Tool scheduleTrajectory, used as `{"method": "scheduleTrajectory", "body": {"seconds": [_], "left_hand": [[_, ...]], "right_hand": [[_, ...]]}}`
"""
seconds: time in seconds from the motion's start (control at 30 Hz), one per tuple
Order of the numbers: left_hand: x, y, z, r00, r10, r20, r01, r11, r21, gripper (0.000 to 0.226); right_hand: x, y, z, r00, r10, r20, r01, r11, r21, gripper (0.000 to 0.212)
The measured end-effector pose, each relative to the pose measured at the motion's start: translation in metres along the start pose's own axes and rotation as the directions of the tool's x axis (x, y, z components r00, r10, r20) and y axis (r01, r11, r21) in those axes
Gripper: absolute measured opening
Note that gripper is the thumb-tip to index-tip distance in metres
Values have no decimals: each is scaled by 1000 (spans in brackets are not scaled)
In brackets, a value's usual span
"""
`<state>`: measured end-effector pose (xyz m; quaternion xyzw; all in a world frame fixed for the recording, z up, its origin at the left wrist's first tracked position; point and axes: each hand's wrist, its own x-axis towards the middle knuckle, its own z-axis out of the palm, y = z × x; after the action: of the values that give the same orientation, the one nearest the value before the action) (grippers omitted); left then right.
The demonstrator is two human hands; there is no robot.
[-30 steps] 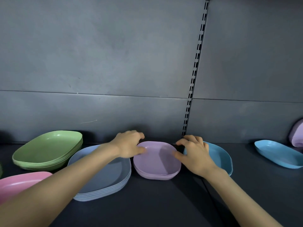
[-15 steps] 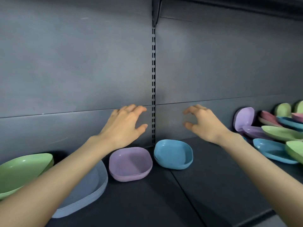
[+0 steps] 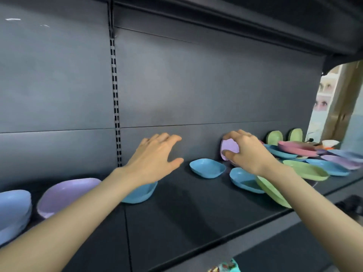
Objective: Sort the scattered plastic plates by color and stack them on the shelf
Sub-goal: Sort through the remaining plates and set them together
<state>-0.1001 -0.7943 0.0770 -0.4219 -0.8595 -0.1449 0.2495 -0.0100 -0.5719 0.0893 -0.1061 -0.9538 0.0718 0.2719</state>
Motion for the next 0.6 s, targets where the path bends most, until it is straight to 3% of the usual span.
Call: {"method": "scheduleTrajectory", "body": {"seconds": [0.27, 0.6], "left_hand": [[45, 84, 52, 997, -55, 58, 58, 997, -41, 60], [102, 77, 95, 979, -149, 136, 159, 985, -60, 71]], "right_hand": [[3, 103, -6, 997, -56, 54, 55, 998, 13, 48], [67, 158, 32, 988, -132, 85, 127, 990, 61, 64]]}}
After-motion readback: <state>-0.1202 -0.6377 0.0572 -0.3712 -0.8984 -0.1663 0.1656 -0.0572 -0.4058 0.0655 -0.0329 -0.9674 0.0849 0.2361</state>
